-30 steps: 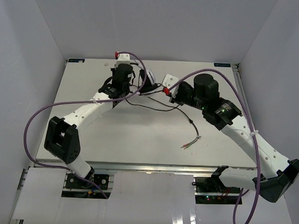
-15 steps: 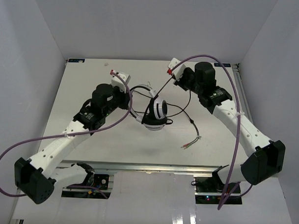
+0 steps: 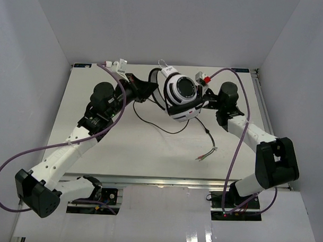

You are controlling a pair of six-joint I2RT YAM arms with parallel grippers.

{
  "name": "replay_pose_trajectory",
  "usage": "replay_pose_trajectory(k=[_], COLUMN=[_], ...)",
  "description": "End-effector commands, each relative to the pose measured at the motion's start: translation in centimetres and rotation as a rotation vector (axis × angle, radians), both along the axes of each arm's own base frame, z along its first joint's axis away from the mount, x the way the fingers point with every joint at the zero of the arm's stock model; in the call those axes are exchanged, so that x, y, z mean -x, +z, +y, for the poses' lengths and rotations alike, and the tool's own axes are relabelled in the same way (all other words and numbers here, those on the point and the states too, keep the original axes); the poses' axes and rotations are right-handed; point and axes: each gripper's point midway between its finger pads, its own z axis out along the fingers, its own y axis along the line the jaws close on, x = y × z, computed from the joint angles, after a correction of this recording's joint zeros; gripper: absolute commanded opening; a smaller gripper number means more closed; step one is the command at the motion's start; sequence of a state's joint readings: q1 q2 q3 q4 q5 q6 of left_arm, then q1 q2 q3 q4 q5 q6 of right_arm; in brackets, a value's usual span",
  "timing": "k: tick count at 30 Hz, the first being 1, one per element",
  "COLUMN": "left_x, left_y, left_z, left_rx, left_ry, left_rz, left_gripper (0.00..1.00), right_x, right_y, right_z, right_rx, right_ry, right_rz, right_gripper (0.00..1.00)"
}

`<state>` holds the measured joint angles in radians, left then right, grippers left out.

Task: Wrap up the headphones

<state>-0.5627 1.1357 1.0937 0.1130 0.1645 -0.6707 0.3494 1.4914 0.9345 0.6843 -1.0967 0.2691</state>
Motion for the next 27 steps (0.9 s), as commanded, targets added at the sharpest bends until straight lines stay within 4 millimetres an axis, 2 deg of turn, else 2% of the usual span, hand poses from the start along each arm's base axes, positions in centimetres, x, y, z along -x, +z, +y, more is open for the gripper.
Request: replay_pose_trajectory(k=[1,3,6,7,9,12,16,20,23,27], left_x=[0.8,-0.9,-3.6,-4.3,-6.0,-7.4,-9.4,-10.8,-12.1,-13.0], left_y=[11.8,12.9,14.9,15.1,14.3,13.9,12.1,11.0,9.7,6.9], left_z=[-0.1,1.1,4.9,5.9,7.2,8.8,9.0,9.4,10.8,11.8], left_rx=[0.458,0.514,0.563,0.560,0.529,0.488,0.413,0.229,-0.030,-0.308], left_ry=[-0.075,0.025,0.286,0.358,0.487,0.620,0.704,0.787,0.910,0.977], left_rz=[-0.070,-0.061,-0.088,-0.086,-0.050,-0.051,-0.021,-0.056,-0.098,-0.142], left_gripper=[0.00,0.00,0.00,0.00,0.00,0.00,0.00,0.00,0.00,0.00], right_x=[5.8,6.7,8.0,8.5,9.5,10.9,12.4,13.0,12.8,12.4], right_y=[4.7,4.8,4.7,4.8,5.4,5.8,6.1,6.8,7.2,7.5], right_z=[0.4,0.6,1.0,1.1,1.1,1.7,2.5,2.6,2.7,2.7], right_rx=[-0.139,-0.152,-0.167,-0.173,-0.182,-0.187,-0.186,-0.193,-0.186,-0.171], right_ry=[0.250,0.252,0.249,0.246,0.244,0.261,0.297,0.309,0.297,0.286], right_rz=[-0.007,0.014,0.019,0.012,-0.006,-0.005,-0.009,-0.014,-0.004,-0.019], right_gripper=[0.23,0.25,0.25,0.25,0.25,0.24,0.21,0.16,0.11,0.08])
